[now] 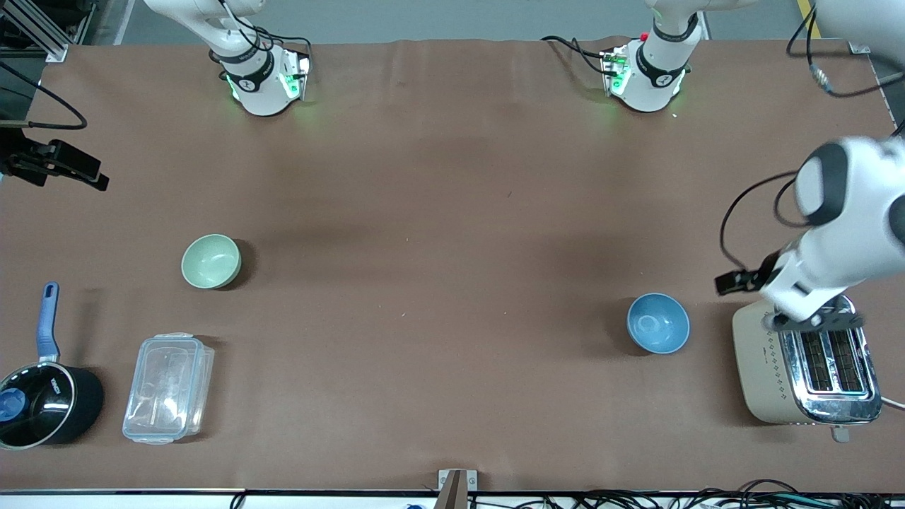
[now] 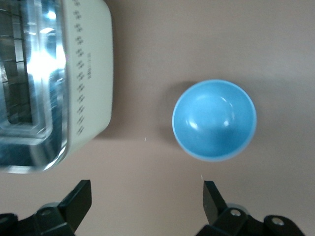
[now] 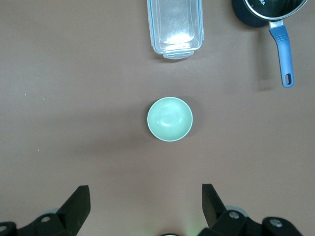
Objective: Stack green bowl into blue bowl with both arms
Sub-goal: 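Reach the left gripper toward the blue bowl rim, then grasp the blue bowl with the left gripper while the right gripper reaches the green bowl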
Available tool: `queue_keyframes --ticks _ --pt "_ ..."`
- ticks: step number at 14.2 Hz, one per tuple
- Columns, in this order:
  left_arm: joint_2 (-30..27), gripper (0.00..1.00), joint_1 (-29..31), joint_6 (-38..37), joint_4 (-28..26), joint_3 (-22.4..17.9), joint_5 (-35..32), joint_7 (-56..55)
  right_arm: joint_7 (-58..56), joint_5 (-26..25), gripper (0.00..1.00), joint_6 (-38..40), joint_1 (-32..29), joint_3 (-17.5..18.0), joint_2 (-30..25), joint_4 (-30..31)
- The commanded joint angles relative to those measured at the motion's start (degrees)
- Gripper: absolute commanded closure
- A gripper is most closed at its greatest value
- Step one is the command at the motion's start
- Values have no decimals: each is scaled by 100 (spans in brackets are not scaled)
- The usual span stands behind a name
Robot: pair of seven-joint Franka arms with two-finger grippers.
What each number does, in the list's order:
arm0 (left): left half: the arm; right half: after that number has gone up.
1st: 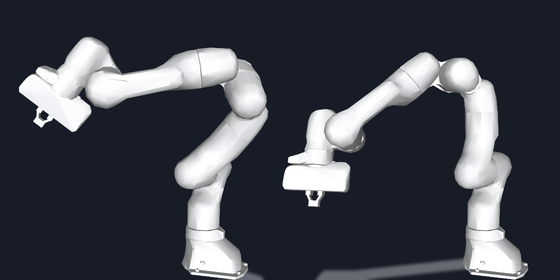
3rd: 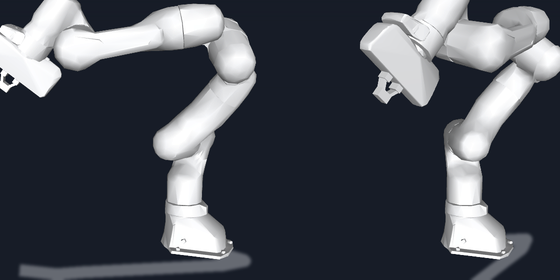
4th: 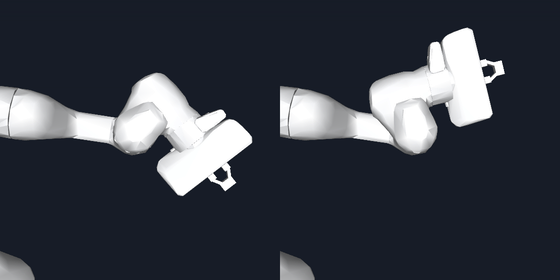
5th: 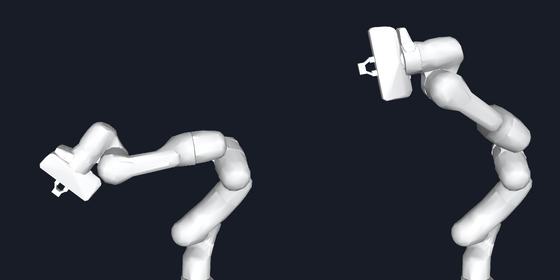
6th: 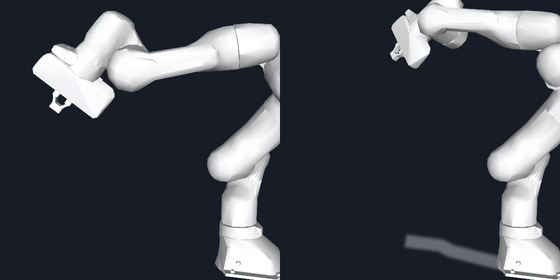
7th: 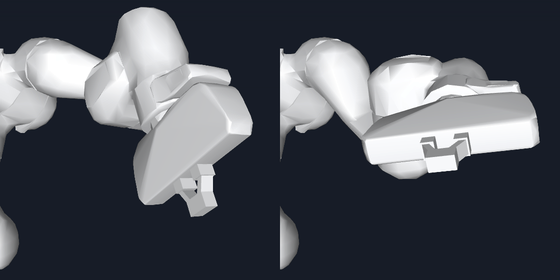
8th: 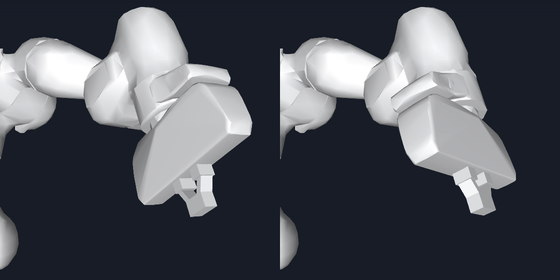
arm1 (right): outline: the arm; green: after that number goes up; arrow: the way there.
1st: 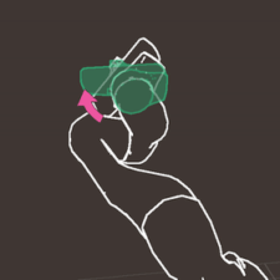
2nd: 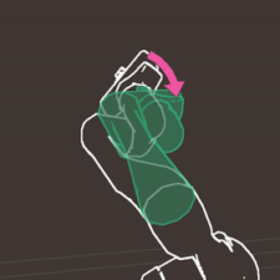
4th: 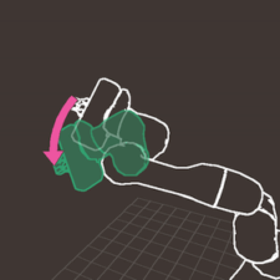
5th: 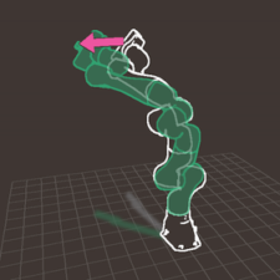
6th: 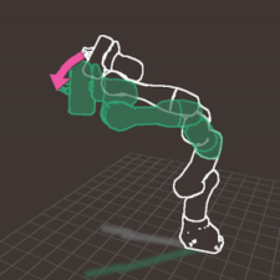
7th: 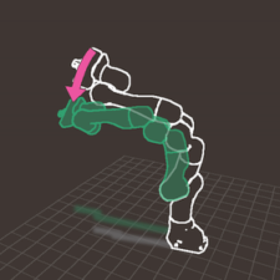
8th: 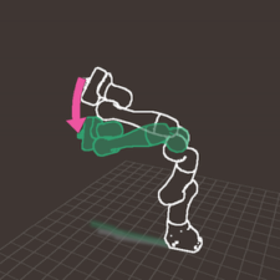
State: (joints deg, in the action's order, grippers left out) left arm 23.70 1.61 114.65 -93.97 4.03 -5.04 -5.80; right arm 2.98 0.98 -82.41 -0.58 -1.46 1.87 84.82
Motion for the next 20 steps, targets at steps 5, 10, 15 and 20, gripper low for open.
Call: queue_keyframes --ticks 5,10,15,20 --pt "1232 9 173 1331 107 45 81 -184 -841 -54 0 -862 -91 -320 24 1201" --pt "1523 49 77 1385 116 45 389 -220 -1308 -45 0 -2681 -91 -645 -2 2985" --pt "1489 100 33 1350 125 228 389 -255 -1378 -19 0 -4875 -74 -733 76 4541" --pt "1199 100 33 1086 221 1220 389 -1193 -1449 -10 0 -7539 -47 -716 779 5710"
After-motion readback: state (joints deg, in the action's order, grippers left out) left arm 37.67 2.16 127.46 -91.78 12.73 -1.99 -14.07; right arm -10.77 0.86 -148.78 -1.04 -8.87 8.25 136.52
